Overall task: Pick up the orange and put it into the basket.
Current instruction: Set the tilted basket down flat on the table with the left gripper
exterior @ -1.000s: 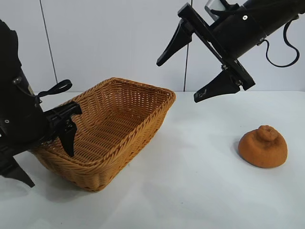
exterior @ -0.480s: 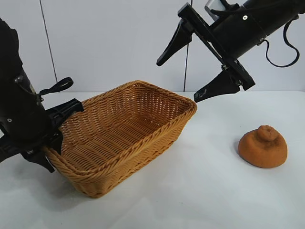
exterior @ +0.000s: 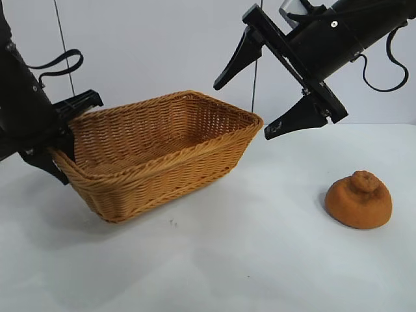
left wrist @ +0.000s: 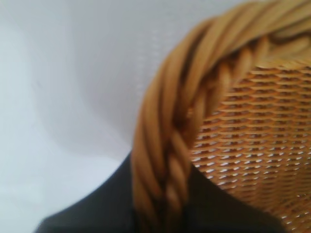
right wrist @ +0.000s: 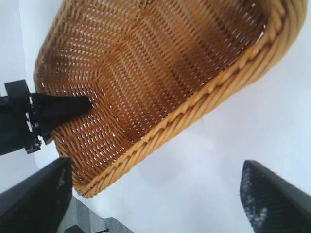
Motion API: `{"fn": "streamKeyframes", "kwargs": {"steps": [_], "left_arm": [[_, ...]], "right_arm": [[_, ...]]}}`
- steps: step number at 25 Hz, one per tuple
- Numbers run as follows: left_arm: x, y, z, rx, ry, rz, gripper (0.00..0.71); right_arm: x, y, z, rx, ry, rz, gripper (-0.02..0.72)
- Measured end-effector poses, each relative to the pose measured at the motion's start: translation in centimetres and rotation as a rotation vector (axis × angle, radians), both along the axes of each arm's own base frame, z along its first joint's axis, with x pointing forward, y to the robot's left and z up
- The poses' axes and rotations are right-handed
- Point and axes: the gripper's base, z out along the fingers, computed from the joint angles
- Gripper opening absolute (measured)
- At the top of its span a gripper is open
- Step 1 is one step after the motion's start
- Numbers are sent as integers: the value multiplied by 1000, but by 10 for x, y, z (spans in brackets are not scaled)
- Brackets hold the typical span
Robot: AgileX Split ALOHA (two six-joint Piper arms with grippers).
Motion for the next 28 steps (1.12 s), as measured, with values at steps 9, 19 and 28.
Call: {"fn": "streamKeyframes", "kwargs": {"steps": [9,19,28], "left_arm": [[10,1,21,54,-42,-228,86],[9,0,23,98,-30,-432,86],[34,-9,9,85,21,-552,86]], "right_arm": [[-1,0,0,5,7,5,641],[-1,0,0,5,8,5,641],[-1,0,0,5,8,5,641]]}}
